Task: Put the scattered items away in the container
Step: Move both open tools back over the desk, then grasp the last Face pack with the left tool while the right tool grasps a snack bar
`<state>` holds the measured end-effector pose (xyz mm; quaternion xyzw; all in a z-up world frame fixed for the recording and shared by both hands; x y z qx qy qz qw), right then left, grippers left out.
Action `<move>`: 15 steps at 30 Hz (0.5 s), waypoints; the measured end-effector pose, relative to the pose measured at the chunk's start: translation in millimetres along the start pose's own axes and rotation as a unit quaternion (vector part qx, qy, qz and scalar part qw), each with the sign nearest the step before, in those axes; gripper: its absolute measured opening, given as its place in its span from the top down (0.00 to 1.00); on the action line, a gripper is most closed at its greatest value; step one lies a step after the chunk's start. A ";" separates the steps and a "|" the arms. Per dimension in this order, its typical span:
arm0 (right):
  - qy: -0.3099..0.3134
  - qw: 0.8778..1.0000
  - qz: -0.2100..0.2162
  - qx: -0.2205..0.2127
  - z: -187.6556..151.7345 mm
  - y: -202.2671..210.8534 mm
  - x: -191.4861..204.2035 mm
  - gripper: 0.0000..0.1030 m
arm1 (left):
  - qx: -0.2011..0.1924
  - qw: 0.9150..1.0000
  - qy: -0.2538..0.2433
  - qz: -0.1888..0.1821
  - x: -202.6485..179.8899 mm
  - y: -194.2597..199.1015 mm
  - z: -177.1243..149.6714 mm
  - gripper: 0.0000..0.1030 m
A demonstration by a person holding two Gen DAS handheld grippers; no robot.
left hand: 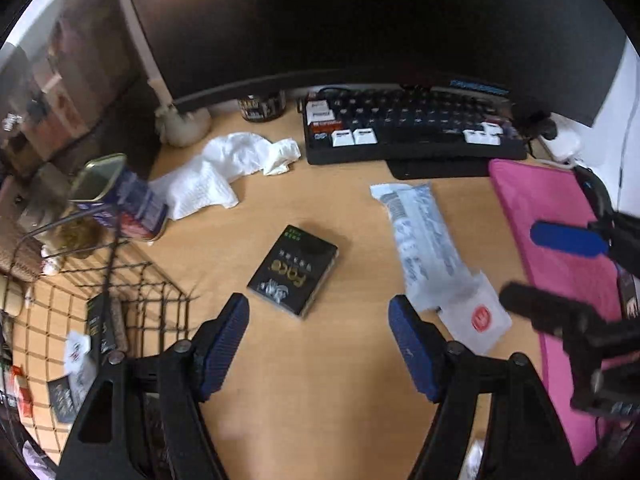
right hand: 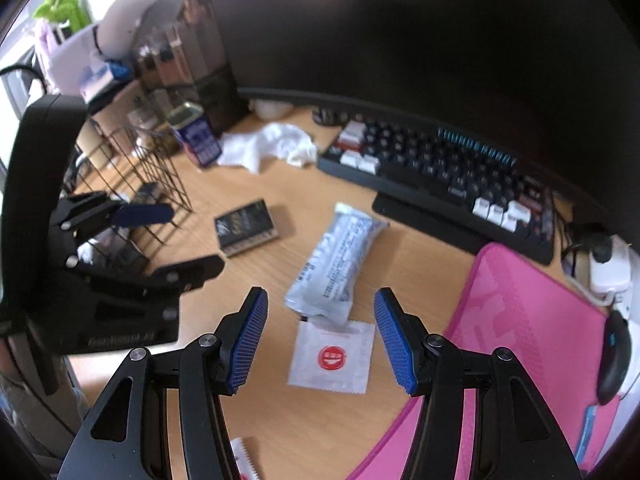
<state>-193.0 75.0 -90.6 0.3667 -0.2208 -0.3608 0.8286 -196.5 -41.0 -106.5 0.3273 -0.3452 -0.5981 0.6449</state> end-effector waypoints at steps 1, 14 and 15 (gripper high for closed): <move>0.000 1.000 0.001 0.004 -0.4 -5.5 -0.5 0.46 | 0.004 1.000 0.004 0.001 2.6 -6.6 2.0 0.26; -0.018 0.998 0.014 0.052 -3.1 -59.1 -19.7 0.46 | 0.043 0.999 0.009 0.022 12.0 -60.9 8.8 0.26; -0.020 0.998 0.014 0.053 -3.4 -61.8 -20.3 0.46 | 0.046 0.999 0.003 0.025 10.7 -62.6 7.4 0.26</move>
Point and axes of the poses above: each gripper's, at about its wrist camera, not at the fingertips, and y roughly against the way its jaws point, x to its left, z to its top, the point moved 10 cm from there along -y, roughly the way its jaws point, and after that the axes turned 5 degrees about -x, right-handed, at the moved point
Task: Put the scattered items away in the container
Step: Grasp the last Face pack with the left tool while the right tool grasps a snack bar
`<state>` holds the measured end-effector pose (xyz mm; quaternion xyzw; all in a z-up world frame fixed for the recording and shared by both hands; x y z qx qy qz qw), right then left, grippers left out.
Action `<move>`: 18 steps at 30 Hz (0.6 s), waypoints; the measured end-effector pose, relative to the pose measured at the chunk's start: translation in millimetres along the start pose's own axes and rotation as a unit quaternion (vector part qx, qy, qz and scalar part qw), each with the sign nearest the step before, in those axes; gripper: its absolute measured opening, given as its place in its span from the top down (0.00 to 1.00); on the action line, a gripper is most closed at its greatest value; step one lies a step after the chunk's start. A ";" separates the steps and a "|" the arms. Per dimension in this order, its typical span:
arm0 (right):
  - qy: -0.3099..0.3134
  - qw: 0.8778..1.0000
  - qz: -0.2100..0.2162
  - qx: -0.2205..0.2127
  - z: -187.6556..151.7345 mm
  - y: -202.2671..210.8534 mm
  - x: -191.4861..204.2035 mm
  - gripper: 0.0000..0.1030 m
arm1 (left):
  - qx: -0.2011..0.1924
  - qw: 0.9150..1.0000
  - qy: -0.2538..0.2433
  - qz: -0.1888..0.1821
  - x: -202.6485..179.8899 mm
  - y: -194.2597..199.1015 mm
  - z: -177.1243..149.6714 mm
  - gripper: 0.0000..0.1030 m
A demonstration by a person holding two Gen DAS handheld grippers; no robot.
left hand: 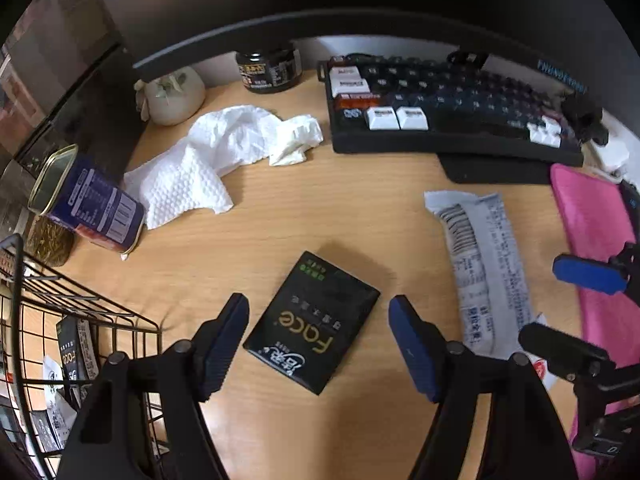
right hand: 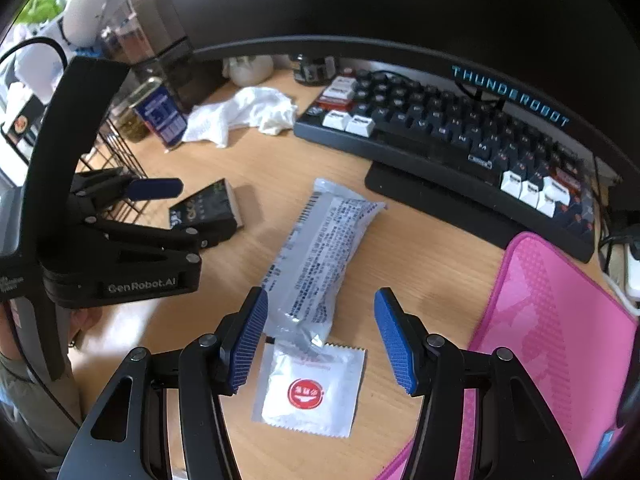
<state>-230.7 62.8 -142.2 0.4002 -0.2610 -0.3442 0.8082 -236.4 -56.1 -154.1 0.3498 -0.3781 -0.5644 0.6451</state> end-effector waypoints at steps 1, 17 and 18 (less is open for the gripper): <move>-0.001 1.000 0.000 0.001 0.3 -2.2 -0.3 0.46 | 0.002 1.000 -0.004 0.002 -1.1 -1.3 -1.7 0.26; -0.017 0.999 -0.045 0.014 19.6 -46.0 6.5 0.46 | 0.004 0.999 0.020 -0.026 7.5 10.5 -31.4 0.49; -0.015 0.999 -0.050 0.016 18.4 -48.5 6.2 0.49 | 0.004 0.999 0.020 -0.026 7.3 11.1 -32.2 0.49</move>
Point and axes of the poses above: each gripper's, at about its wrist camera, not at the fingertips, and y roughly against the way its jaws point, x to its left, z to its top, the point moved 10 cm from there along -y, roughly the way its jaws point, and after that the axes turned 5 degrees about -x, right-handed, at the moved point
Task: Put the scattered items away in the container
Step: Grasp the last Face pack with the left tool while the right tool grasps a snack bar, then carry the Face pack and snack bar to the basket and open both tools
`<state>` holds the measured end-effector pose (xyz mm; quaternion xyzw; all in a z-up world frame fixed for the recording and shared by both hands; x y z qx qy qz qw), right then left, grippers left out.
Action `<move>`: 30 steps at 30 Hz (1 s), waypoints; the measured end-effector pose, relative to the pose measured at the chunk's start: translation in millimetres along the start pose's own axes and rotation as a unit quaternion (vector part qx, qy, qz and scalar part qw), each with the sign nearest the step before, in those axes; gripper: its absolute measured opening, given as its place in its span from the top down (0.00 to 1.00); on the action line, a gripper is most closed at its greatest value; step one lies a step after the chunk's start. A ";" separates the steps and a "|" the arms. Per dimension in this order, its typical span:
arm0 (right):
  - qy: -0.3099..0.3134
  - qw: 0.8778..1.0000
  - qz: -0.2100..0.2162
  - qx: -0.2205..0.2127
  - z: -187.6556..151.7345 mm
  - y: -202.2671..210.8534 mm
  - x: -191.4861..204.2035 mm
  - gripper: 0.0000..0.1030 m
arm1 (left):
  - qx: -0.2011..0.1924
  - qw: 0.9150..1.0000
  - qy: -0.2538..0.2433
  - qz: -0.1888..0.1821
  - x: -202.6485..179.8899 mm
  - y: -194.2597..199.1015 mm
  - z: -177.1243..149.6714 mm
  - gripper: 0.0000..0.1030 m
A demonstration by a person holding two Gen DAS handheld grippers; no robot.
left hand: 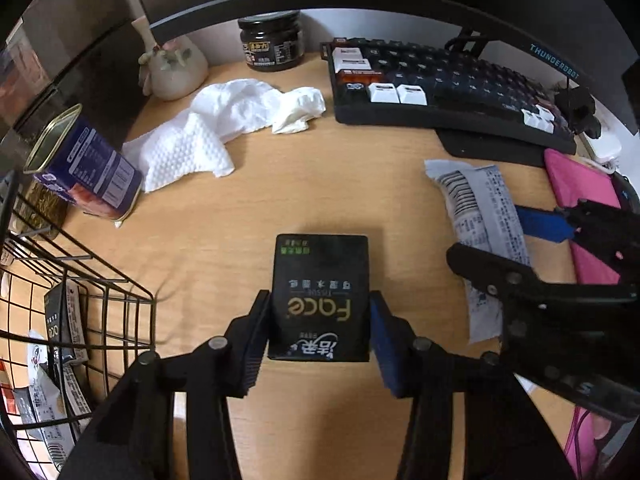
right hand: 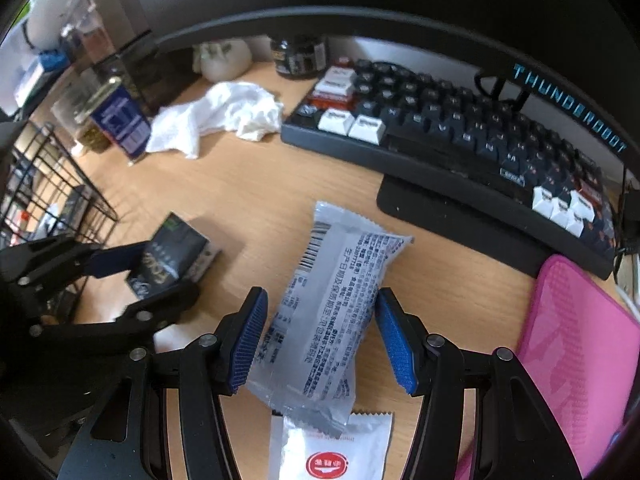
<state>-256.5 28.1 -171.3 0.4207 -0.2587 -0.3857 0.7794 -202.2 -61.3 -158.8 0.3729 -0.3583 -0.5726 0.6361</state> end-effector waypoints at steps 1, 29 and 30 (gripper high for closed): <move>0.005 1.000 -0.006 -0.002 -0.3 -0.9 0.2 0.58 | 0.000 1.000 -0.001 0.000 -0.3 0.8 -1.2 0.49; 0.077 0.987 0.063 -0.130 27.7 150.2 119.8 0.65 | -0.165 0.983 0.047 0.057 71.8 190.2 -1.2 0.49; 0.086 0.984 0.073 -0.134 31.5 154.1 136.8 0.65 | -0.168 0.982 0.054 0.067 85.0 197.3 -5.8 0.49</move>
Point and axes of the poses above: each gripper's, at about its wrist camera, not at the fingertips, and y roughly against the way its jaws point, x to its left, z to its top, the point moved 10 cm from there along -y, roughly the way its jaws point, and after that the axes turned 5 degrees about -x, right-handed, at the moved point
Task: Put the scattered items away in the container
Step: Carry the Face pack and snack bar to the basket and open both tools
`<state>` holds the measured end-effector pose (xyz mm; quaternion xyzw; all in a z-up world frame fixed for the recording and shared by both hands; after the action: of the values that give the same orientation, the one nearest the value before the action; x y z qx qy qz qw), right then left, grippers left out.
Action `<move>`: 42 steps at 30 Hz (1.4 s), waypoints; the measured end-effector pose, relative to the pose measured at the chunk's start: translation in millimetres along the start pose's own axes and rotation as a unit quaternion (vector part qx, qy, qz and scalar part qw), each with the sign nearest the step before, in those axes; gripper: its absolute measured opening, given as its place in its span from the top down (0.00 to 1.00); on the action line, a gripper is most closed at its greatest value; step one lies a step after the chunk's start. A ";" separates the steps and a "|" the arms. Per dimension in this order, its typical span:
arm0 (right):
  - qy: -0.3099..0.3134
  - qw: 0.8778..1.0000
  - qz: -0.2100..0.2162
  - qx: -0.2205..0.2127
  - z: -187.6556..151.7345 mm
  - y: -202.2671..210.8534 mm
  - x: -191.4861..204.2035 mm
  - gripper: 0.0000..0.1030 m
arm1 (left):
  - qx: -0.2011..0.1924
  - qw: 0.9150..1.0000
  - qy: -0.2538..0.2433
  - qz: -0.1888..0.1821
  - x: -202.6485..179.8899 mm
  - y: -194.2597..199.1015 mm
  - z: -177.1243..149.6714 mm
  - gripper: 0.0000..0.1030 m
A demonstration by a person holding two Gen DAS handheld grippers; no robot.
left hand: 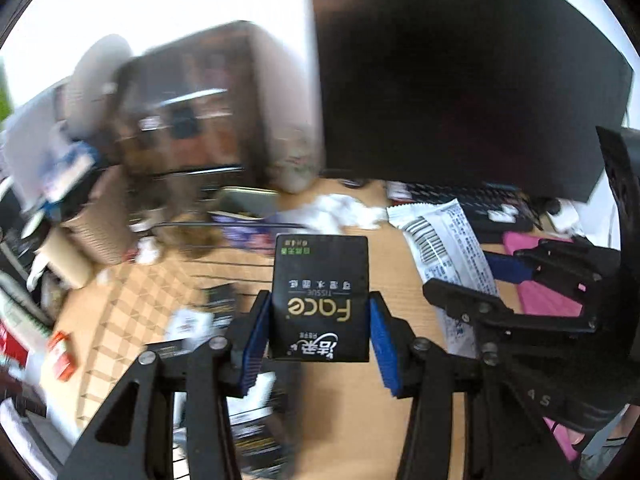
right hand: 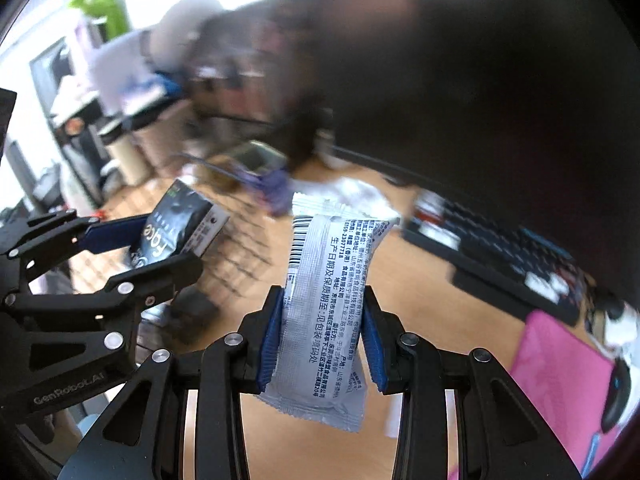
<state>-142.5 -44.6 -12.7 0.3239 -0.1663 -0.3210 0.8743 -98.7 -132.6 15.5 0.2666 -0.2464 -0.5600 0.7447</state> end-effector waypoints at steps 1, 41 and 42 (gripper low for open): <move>0.007 1.000 0.009 -0.003 5.0 -0.3 14.4 0.65 | -0.001 1.000 0.006 0.013 15.6 4.2 -1.7 0.49; 0.105 0.989 0.105 0.009 11.2 -41.8 167.7 0.64 | 0.046 0.992 0.081 0.080 137.3 -12.1 -61.5 0.48; 0.117 0.989 0.088 0.001 12.0 -41.8 166.4 0.63 | 0.043 0.992 0.084 0.081 138.0 -11.4 -61.1 0.45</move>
<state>-44.5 -185.9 -18.3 0.3445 -0.0914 -0.2027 0.9121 -31.4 -261.0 -27.8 0.3240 -0.2279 -0.4623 0.7933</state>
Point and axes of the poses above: each gripper's, at about its wrist camera, not at the fingertips, and y roughly against the way its jaws point, x to its left, z to its top, the point moved 10 cm from there along -y, roughly the way its jaws point, and after that the axes turned 5 degrees about -x, right-handed, at the moved point
